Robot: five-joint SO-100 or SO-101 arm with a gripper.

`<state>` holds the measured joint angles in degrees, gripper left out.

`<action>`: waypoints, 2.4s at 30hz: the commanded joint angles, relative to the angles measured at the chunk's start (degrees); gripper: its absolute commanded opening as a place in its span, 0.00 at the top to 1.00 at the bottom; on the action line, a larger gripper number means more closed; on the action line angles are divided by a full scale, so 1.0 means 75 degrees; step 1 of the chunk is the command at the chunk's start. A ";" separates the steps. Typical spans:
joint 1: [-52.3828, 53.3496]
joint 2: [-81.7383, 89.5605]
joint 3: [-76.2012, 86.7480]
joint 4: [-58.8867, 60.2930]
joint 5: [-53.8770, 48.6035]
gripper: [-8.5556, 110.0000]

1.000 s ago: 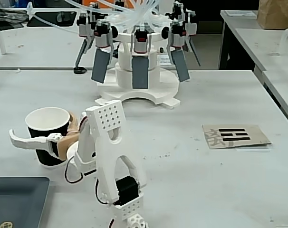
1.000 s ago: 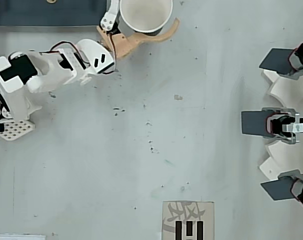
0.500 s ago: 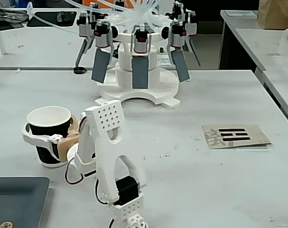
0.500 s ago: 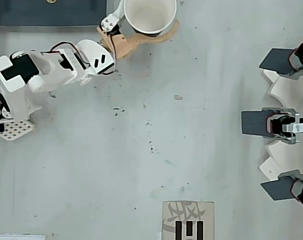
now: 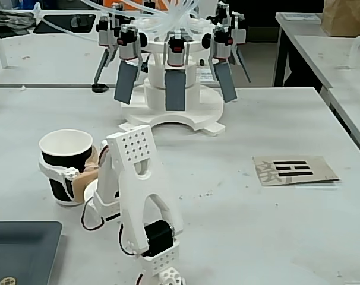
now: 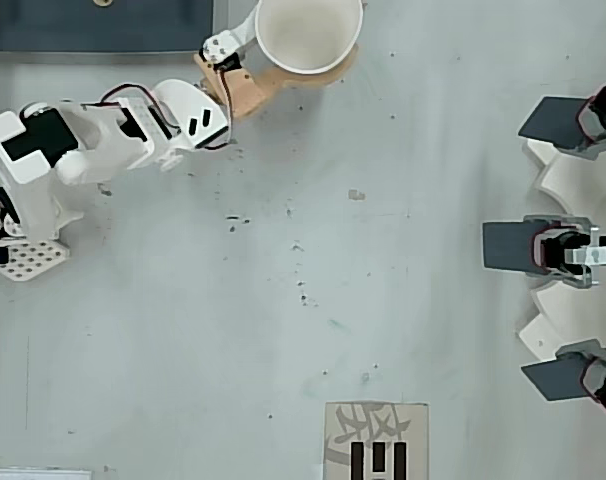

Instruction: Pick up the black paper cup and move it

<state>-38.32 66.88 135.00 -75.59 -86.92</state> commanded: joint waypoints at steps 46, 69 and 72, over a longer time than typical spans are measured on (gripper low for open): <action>0.1488 0.5918 0.4512 -0.0492 -0.0047 0.84; 0.3867 0.6234 0.4324 0.0832 0.0047 0.81; 0.4078 0.6141 0.3914 0.1242 0.0023 0.81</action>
<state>-8.88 111.53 169.10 -67.59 -86.92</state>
